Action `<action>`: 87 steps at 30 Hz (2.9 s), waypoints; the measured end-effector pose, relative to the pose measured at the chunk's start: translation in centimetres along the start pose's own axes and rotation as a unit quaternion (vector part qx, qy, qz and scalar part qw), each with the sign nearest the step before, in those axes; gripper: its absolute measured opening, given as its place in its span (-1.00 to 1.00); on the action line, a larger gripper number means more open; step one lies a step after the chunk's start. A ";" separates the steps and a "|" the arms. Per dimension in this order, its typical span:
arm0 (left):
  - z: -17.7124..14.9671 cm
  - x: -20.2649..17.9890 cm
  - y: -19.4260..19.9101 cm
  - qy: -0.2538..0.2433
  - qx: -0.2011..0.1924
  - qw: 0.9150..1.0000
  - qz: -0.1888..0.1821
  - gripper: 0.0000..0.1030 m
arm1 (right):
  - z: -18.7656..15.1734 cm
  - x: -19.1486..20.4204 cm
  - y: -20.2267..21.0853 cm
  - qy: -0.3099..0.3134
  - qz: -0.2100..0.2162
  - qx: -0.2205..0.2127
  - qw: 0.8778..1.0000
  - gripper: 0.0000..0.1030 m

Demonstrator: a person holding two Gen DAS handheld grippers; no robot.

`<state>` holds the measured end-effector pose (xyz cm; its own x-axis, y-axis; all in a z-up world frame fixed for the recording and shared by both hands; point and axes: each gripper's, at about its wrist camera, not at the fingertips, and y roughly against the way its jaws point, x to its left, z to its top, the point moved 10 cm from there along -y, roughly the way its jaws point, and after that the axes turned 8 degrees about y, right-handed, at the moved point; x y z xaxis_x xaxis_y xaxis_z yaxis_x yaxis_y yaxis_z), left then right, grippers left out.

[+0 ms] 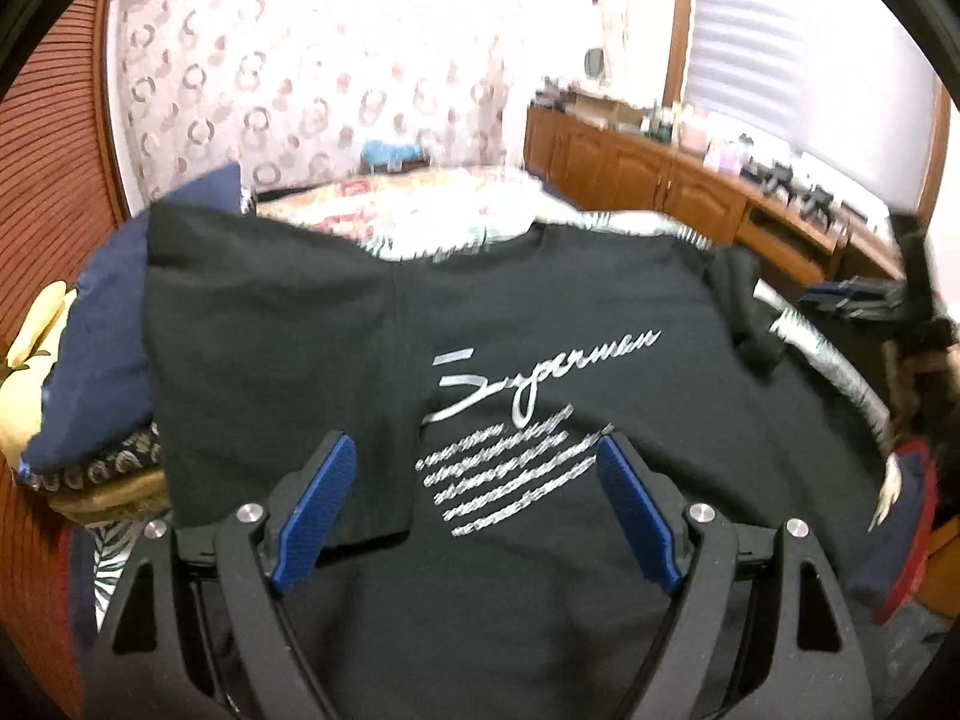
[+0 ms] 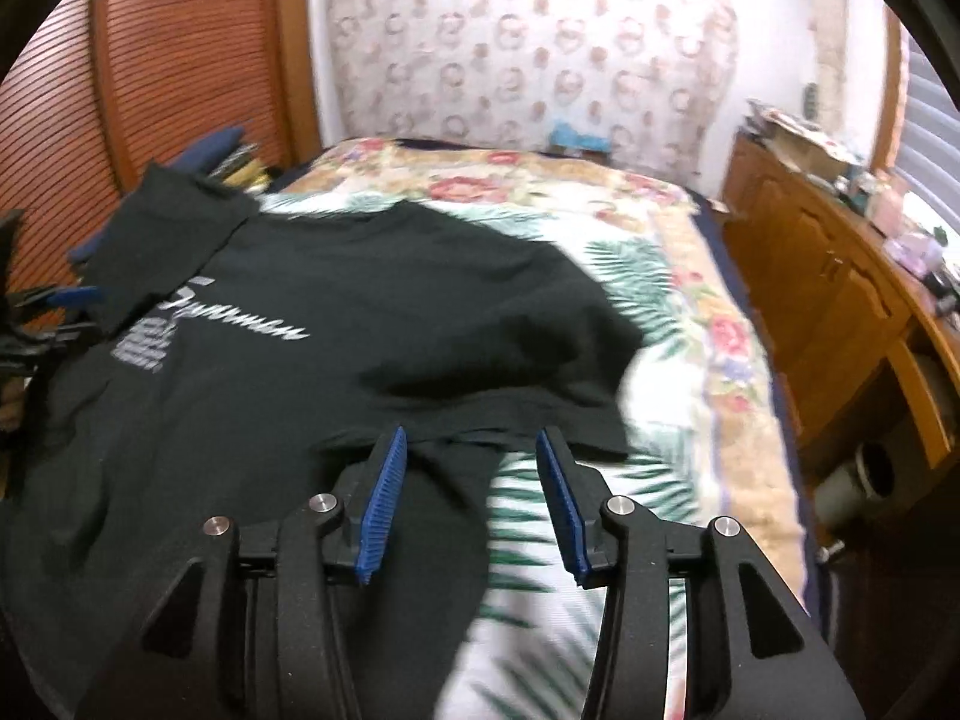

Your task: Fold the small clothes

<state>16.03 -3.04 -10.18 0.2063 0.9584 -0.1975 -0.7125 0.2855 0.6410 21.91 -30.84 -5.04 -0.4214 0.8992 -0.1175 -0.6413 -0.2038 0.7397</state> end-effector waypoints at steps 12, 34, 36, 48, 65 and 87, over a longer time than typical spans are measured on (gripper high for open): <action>1.1 -0.8 2.3 0.005 -0.034 0.999 -0.002 0.61 | -1.3 -5.7 -6.5 -0.060 -0.021 0.055 0.996 -0.36; -0.2 1.0 2.4 0.030 -0.027 0.999 0.006 0.61 | 14.9 8.8 -6.3 0.088 0.094 -0.035 0.991 -0.94; -0.4 1.2 2.3 0.032 -0.025 0.999 0.007 0.61 | 15.7 10.2 -6.5 0.096 0.090 -0.039 0.991 -0.61; -0.5 1.4 2.2 0.038 -0.025 0.999 0.006 0.61 | 10.6 6.8 -5.6 0.081 0.035 -0.007 0.996 -0.13; -1.0 1.3 2.1 0.035 -0.015 0.999 0.009 0.61 | 1.5 13.6 -6.8 0.131 0.086 0.054 0.986 -0.79; 3.1 -2.8 -5.0 -0.024 0.039 0.999 -0.011 0.61 | 4.8 7.2 -4.5 0.061 0.089 0.010 0.994 -0.52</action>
<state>21.15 -7.12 -10.53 0.2558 0.9503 -0.1773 -0.6529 0.3051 0.6933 24.79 -21.56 -6.03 -0.6028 0.7955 -0.0615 -0.5370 -0.3475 0.7687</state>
